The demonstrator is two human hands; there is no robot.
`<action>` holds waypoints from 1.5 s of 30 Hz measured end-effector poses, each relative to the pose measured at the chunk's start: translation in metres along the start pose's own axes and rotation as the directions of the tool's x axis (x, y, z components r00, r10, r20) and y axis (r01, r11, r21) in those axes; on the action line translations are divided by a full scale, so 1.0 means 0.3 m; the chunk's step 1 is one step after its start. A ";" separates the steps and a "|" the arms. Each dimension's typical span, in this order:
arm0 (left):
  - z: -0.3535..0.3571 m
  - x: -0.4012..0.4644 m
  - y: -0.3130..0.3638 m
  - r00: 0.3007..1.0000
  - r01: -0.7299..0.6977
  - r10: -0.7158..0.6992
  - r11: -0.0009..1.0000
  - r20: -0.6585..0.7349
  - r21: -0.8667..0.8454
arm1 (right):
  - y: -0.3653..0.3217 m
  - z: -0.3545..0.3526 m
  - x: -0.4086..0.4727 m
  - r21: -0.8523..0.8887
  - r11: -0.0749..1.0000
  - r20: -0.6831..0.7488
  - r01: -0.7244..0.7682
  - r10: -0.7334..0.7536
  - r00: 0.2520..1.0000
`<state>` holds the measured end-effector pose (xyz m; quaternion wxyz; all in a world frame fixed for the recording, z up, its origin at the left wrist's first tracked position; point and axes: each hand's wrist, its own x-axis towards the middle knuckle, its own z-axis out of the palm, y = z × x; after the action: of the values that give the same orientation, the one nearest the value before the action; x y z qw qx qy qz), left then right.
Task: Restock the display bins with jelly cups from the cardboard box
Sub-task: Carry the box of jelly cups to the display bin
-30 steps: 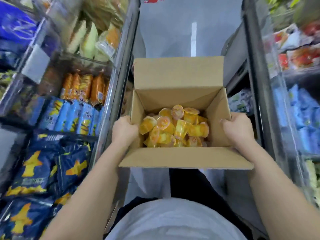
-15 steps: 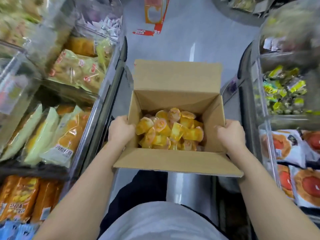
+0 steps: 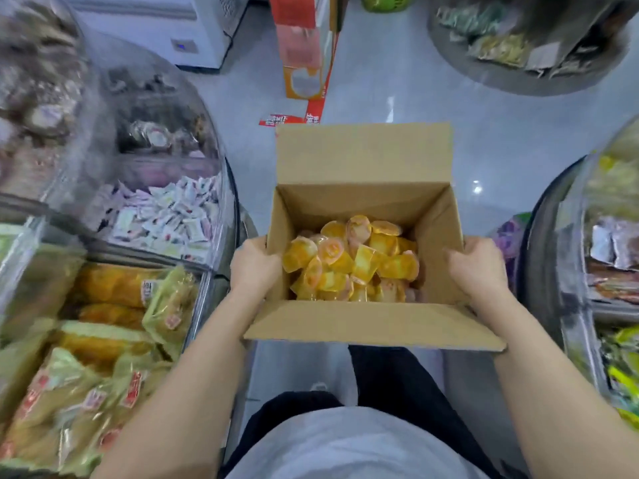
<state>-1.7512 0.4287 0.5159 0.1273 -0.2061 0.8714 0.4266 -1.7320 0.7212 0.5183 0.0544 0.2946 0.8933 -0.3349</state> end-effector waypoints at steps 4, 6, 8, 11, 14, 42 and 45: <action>0.096 0.338 0.157 0.996 0.062 -0.063 0.998 -0.062 -0.020 | -0.162 0.031 0.411 -0.039 0.997 0.060 0.061 -0.059 0.996; 0.129 0.488 0.249 0.990 0.102 -0.107 0.993 -0.089 -0.067 | -0.268 0.033 0.610 -0.019 0.995 0.077 0.100 -0.098 0.992; 0.138 0.614 0.339 0.980 0.149 -0.159 0.985 -0.122 -0.089 | -0.384 0.027 0.780 -0.040 0.991 0.093 0.130 -0.126 0.988; 0.122 0.799 0.466 0.968 0.176 -0.201 0.971 -0.152 -0.163 | -0.584 0.036 1.017 -0.067 0.980 0.126 0.190 -0.180 0.976; 0.081 0.975 0.568 0.947 0.198 -0.248 0.950 -0.202 -0.241 | -0.785 0.086 1.222 -0.095 0.968 0.174 0.234 -0.215 0.961; -0.495 2.675 0.714 0.281 0.439 -0.875 0.483 -0.394 -0.758 | -2.873 1.437 2.383 -0.017 0.390 0.787 0.921 -0.563 0.252; -0.496 2.731 0.710 0.156 0.414 -0.927 0.374 -0.341 -0.829 | -3.018 1.595 2.350 0.055 0.256 0.853 0.965 -0.514 0.087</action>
<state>-2.5809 0.2223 0.4269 -0.1507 -0.7859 0.4454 0.4016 -2.8679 0.2198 0.4550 0.2981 -0.4335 0.8409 -0.1267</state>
